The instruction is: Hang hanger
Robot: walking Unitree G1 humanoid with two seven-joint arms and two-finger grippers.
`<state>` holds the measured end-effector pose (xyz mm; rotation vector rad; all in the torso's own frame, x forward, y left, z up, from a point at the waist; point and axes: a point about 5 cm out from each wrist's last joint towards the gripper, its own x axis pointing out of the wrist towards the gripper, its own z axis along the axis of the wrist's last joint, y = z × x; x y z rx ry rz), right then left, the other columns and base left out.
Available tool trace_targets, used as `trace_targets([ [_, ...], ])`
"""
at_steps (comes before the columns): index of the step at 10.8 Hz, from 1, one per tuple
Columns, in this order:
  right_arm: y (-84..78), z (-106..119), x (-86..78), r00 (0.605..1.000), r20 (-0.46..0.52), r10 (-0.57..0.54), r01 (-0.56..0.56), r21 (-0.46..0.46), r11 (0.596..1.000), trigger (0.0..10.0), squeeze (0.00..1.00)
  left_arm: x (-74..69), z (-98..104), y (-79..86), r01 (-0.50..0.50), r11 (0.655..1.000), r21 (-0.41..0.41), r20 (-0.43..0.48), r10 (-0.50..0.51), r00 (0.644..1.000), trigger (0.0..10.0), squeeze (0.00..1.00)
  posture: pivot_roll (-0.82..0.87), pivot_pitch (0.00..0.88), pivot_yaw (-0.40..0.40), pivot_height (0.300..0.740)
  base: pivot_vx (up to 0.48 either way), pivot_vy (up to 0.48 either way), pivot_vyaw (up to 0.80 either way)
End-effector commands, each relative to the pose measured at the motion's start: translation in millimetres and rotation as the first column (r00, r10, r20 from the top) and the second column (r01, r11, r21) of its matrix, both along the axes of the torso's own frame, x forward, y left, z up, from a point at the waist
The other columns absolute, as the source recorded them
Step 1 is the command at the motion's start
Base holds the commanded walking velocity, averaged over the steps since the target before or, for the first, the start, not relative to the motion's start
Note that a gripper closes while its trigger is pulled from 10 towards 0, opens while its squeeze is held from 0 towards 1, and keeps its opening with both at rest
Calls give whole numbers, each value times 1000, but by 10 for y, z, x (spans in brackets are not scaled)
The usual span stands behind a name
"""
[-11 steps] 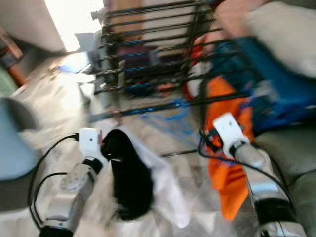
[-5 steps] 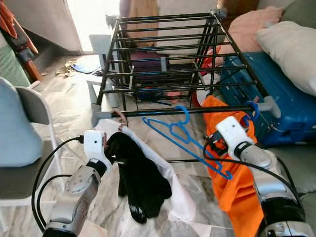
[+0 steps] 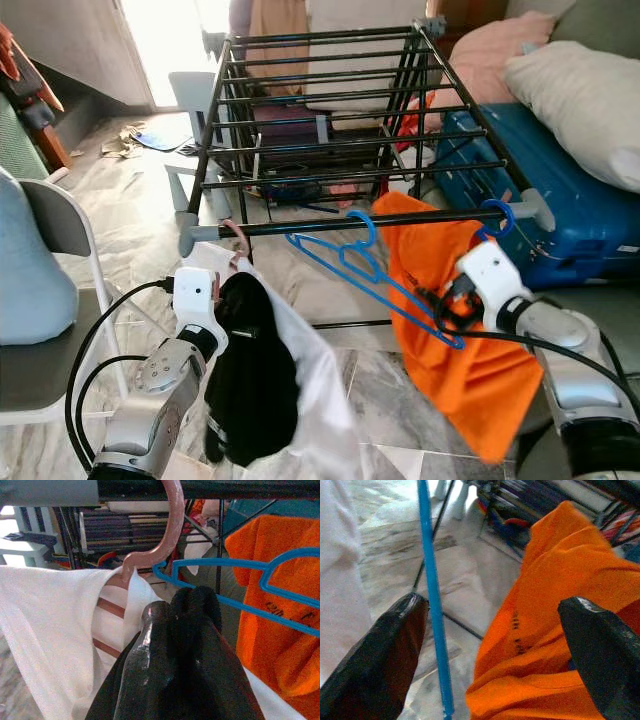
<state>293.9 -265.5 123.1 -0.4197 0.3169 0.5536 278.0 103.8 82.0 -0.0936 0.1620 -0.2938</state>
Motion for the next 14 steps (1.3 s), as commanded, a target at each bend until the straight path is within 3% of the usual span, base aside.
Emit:
trace_targets([
  [1,70,63,-3,996,-20,88,-88,10,996,10000,0,32,56,12,-4,1000,23,20,3,1000,10000,0,-207,0,47,740,0,0,0],
  [5,263,60,145,984,-47,174,-172,46,984,10000,0,25,21,57,-15,998,59,1,15,1000,10000,0,-186,0,42,740,0,0,0],
  [9,385,-102,168,964,-120,237,-232,55,971,10000,0,20,26,54,-4,997,73,-2,4,1000,10000,0,-176,0,40,740,0,0,0],
  [10,342,-175,158,962,-144,232,-231,23,973,8000,0,16,6,63,-5,997,72,-14,6,1000,10000,0,-179,0,43,740,0,0,0],
  [11,290,-239,175,969,-155,194,-202,-36,979,0,0,18,4,42,8,997,74,-17,-7,1000,10000,0,-180,0,44,740,0,0,0],
  [14,240,-287,213,975,-169,146,-156,-47,987,0,0,31,6,26,13,997,72,-20,-12,1000,10000,0,-179,0,42,740,0,0,0],
])
